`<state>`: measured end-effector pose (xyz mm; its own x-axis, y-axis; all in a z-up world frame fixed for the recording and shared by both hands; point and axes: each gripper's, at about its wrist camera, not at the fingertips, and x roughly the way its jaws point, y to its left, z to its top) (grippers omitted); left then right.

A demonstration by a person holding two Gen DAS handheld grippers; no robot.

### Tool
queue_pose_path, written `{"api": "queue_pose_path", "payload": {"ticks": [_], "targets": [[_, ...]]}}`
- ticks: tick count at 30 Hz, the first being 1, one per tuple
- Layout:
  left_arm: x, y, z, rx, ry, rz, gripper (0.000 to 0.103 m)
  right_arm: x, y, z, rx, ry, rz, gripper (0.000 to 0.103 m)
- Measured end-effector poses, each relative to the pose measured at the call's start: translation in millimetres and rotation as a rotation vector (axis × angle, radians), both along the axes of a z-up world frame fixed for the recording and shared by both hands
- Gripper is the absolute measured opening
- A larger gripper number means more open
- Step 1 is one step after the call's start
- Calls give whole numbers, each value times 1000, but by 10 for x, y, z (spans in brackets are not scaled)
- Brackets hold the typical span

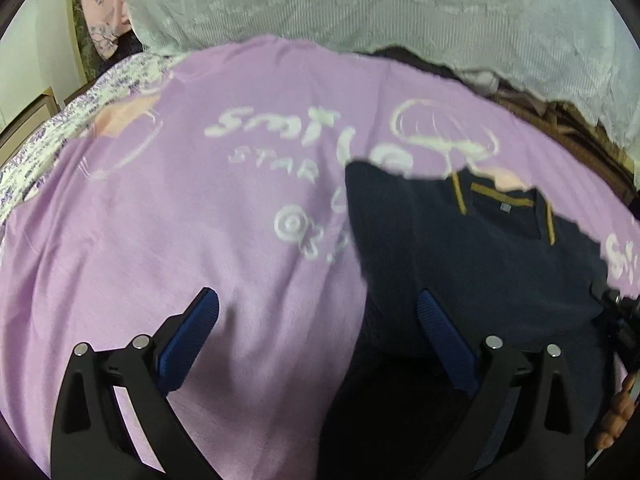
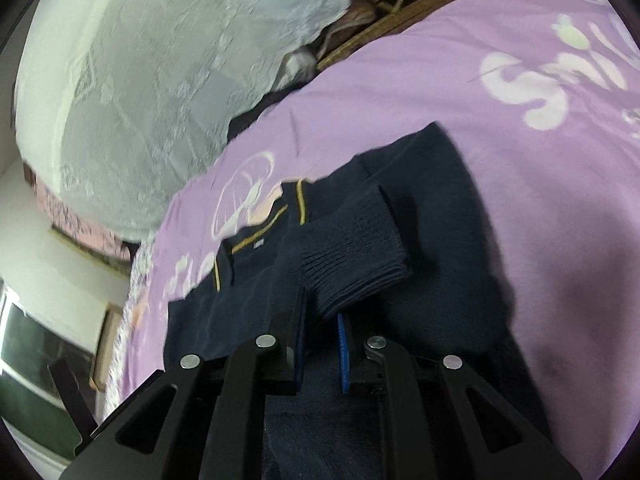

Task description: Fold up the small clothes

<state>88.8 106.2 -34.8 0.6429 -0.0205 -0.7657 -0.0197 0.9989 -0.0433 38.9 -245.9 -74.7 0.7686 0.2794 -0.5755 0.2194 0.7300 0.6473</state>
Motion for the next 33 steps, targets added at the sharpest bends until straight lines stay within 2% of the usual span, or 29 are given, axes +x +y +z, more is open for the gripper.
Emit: {"api": "queue_pose_path", "payload": {"ticks": [4,6,7,10,12,13,15,18,20,24,27,30,32,33], "targets": [[76,-105,22,22,-1,-7,97,36,-54,-79,-22,58,-3,14],[154,-196,-170,64,60,-20,97,28,-97,-78,10,55,-7,15],[161,-215,-233,75,77,-21,98,11,-112,-65,9,52,-16,20],[134,-187,-315,84,67,-19,99,-89,-258,6,-37,50,-96,29],[140,-162,-284,87,65,-16,99,-181,-418,15,-20,44,-171,28],[142,-140,-272,85,66,-9,99,-238,-472,48,-56,55,-236,28],[130,-112,-214,73,60,5,99,-306,-472,148,-134,32,-280,30],[101,-113,-2,69,3,10,99,-237,-333,324,-145,-31,-223,30],[121,-162,122,59,-22,-14,99,-100,-116,445,-203,-53,-151,30],[295,-290,226,61,-42,-23,99,194,269,462,-291,-25,-14,31],[463,-387,148,49,-22,-37,99,409,419,332,-357,23,20,35],[646,-465,-81,79,25,-29,99,536,387,85,-363,89,42,35],[758,-464,-312,94,90,-15,99,549,355,20,-355,72,56,35],[777,-440,-401,74,104,-11,99,547,357,17,-352,72,56,35]]}}
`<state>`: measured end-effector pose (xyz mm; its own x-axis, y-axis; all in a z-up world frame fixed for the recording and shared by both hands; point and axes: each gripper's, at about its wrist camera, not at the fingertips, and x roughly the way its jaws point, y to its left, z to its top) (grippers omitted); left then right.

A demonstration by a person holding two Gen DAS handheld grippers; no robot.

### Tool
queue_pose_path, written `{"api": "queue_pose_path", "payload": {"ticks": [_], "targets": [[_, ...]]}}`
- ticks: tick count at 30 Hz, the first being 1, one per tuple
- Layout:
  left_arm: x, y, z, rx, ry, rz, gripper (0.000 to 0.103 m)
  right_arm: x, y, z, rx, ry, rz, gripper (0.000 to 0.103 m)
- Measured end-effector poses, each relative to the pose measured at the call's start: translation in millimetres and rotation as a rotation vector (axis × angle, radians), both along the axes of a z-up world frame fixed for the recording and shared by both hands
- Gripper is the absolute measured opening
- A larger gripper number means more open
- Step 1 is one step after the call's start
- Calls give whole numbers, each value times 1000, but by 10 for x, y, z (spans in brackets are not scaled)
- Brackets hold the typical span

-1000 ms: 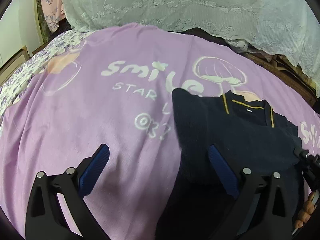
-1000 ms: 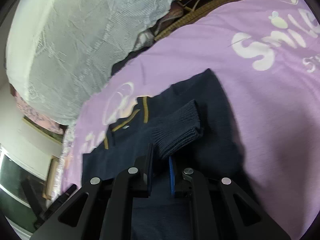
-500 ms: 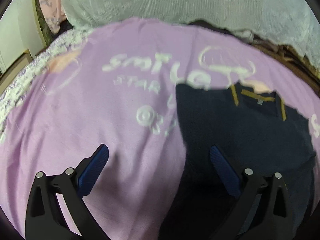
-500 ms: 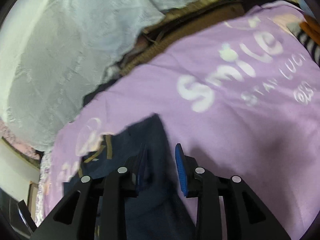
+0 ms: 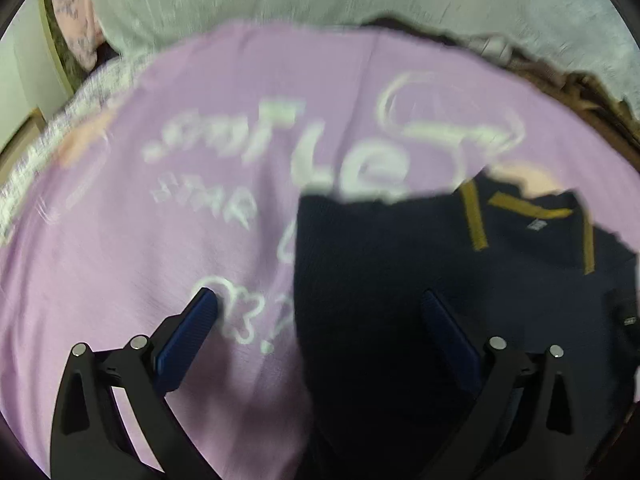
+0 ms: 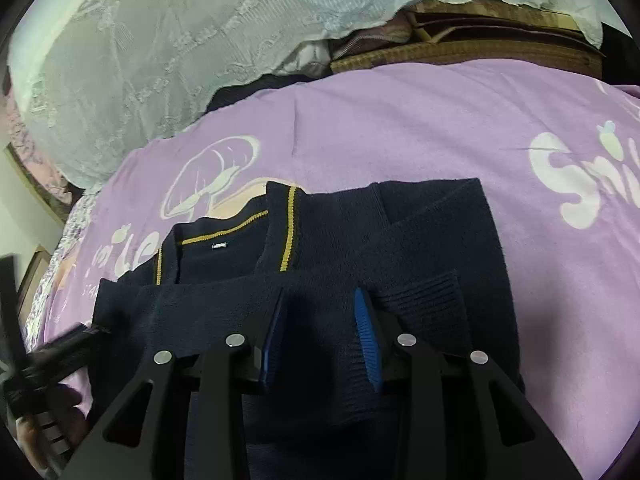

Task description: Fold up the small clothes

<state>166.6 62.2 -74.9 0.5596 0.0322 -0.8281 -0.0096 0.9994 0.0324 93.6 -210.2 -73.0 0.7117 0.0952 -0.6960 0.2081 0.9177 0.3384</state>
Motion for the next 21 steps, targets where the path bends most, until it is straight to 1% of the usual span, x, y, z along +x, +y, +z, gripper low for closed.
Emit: {"api": "queue_pose_path", "payload": {"ticks": [1,4,6,8,10,11,14,16,19,20,21], "targets": [[-7,20,-14,-15,-12,5,99,-13,5,-2,-4,-1,1,35],[-9,-3,-4,4,-17,-5,99,0,43,-15,-18,-10,10,39],[-41,38,20,-16,-25,-3,99,-13,58,-2,-24,-21,15,41],[-149,87,83,-38,-47,-7,99,-101,46,52,-35,-48,7,41],[-294,141,148,-60,-71,-22,99,-201,89,128,-75,-76,1,42],[-406,167,186,-62,-84,-31,99,-291,142,202,-109,-102,10,42],[-640,207,226,-54,-101,-46,99,-437,251,303,-164,-123,37,42],[-762,233,198,-53,-90,-54,99,-502,295,309,-186,-113,50,42],[-799,252,89,-39,-63,-53,99,-570,339,197,-210,-55,58,43],[-789,256,56,-41,-53,-48,99,-565,337,97,-211,-4,61,43],[-785,245,41,-35,-50,-49,99,-572,337,50,-213,15,67,43]]}}
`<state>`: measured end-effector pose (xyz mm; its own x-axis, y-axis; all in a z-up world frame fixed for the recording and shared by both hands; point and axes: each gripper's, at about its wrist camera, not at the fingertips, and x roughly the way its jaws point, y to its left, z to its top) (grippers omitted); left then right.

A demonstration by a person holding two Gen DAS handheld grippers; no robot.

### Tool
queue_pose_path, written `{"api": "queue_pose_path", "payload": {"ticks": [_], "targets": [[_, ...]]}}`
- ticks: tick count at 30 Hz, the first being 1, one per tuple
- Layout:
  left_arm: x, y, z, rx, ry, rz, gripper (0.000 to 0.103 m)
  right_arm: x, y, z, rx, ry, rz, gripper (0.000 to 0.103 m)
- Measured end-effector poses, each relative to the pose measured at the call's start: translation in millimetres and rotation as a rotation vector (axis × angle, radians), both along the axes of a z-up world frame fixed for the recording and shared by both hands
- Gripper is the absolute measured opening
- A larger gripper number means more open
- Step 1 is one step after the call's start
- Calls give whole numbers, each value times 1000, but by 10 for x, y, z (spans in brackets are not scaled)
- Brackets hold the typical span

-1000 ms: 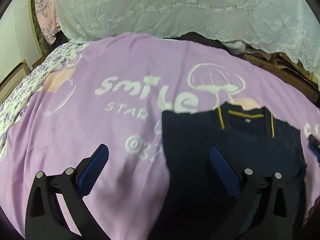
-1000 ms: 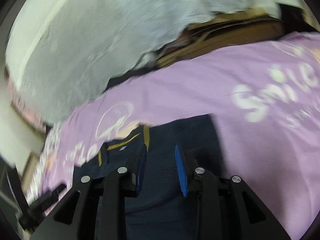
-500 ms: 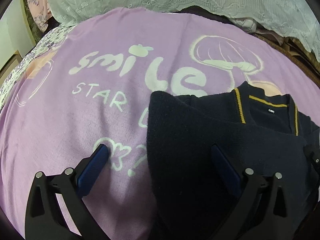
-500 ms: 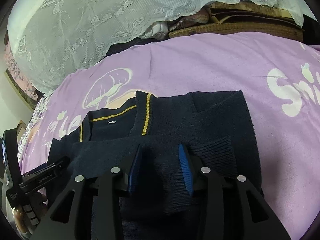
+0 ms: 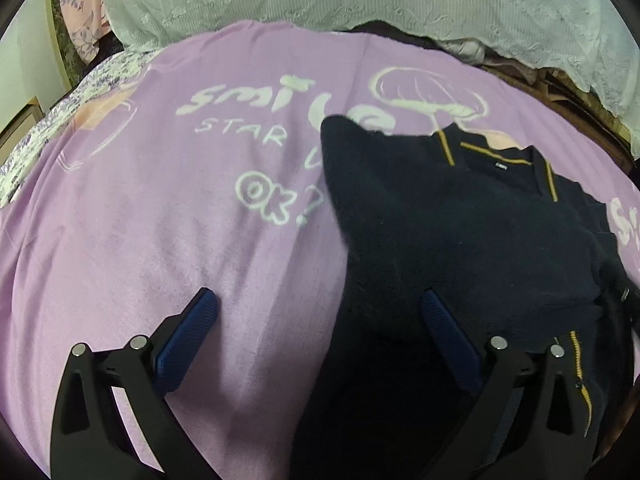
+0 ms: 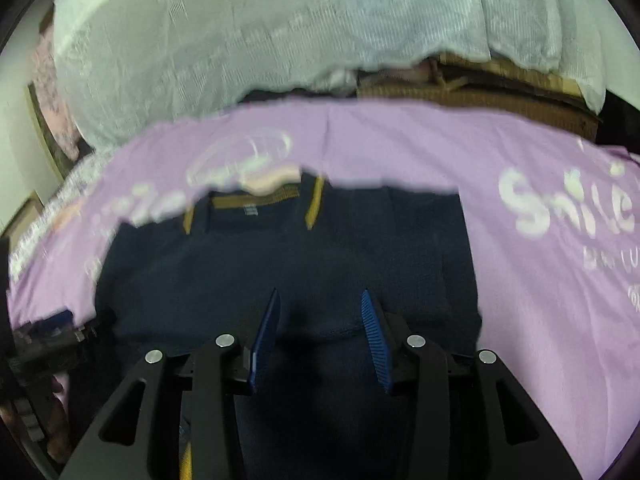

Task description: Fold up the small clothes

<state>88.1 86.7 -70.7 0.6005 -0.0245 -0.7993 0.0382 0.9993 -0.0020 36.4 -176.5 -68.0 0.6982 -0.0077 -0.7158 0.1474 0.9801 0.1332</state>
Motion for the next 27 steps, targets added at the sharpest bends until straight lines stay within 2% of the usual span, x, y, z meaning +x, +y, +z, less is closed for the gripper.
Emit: {"api": "queue_pose_path", "payload": {"ticks": [4,6,9,12,16,19,21,27], "targets": [[-42,-60,-2,45,-17,5,99,-5,58,-15,-43,7,2,44],[-114,-68,88,46,-38,12,98,-43,87,26,-62,-6,-7,44],[-227,-189,268,43,-92,-32,98,-96,197,145,-87,-54,8,46],[-239,-382,350,76,-122,-75,98,-67,384,215,-94,-67,67,46],[-163,-523,222,108,-92,-87,98,-24,497,128,-122,-37,108,47],[-109,-506,38,92,-48,-82,99,20,425,42,-74,-6,103,52],[-110,-492,9,73,-43,-75,99,27,399,18,-54,1,104,53],[-133,-503,2,81,-48,-76,99,26,389,-3,-31,-2,107,54]]}}
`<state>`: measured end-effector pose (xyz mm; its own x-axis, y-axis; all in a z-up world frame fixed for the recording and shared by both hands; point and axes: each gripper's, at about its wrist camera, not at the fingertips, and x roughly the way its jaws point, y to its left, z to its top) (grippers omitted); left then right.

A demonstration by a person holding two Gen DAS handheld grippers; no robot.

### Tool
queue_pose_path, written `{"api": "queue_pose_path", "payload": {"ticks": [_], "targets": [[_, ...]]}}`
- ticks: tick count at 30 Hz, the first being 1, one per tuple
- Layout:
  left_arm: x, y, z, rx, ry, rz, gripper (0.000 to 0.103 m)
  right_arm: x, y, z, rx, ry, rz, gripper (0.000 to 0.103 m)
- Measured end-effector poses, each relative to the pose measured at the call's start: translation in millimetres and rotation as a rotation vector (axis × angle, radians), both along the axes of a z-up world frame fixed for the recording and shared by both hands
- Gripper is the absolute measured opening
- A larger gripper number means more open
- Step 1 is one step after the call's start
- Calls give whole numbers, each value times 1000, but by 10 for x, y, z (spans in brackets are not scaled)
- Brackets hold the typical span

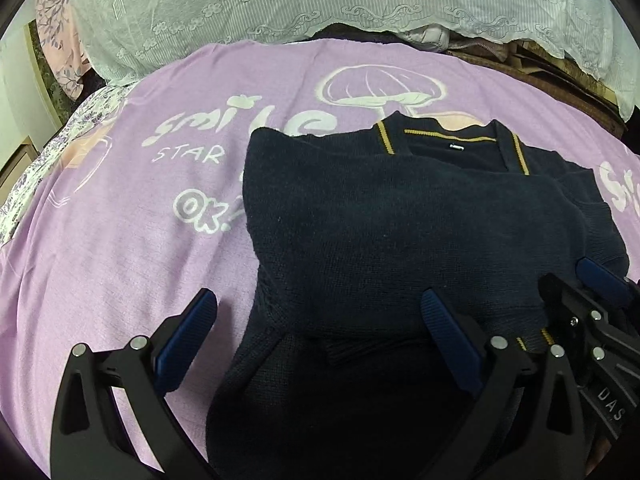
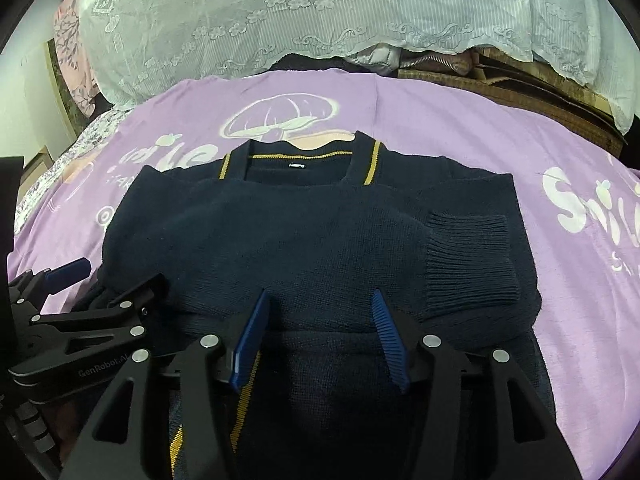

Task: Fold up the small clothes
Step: 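Release the folded edge and lift the right gripper away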

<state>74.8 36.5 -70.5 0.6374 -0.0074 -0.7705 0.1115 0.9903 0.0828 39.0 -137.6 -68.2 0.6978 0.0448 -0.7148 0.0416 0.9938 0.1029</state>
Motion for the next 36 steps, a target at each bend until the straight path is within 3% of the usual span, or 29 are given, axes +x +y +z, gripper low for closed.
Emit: {"api": "queue_pose_path", "payload": {"ticks": [11,18,20,24,36], "targets": [[341,95,344,-34,-46,32,99,227,-375,242,82,-33,-97,57],[622,103,78,-28,19,61,99,350,-526,31,91,-5,-131,59],[666,119,-13,-45,39,67,99,357,-480,23,73,-10,-112,68],[667,138,-30,-61,38,66,99,360,-434,7,49,-14,-101,71],[400,188,51,-84,18,55,98,131,-485,131,108,-70,-112,71]]}}
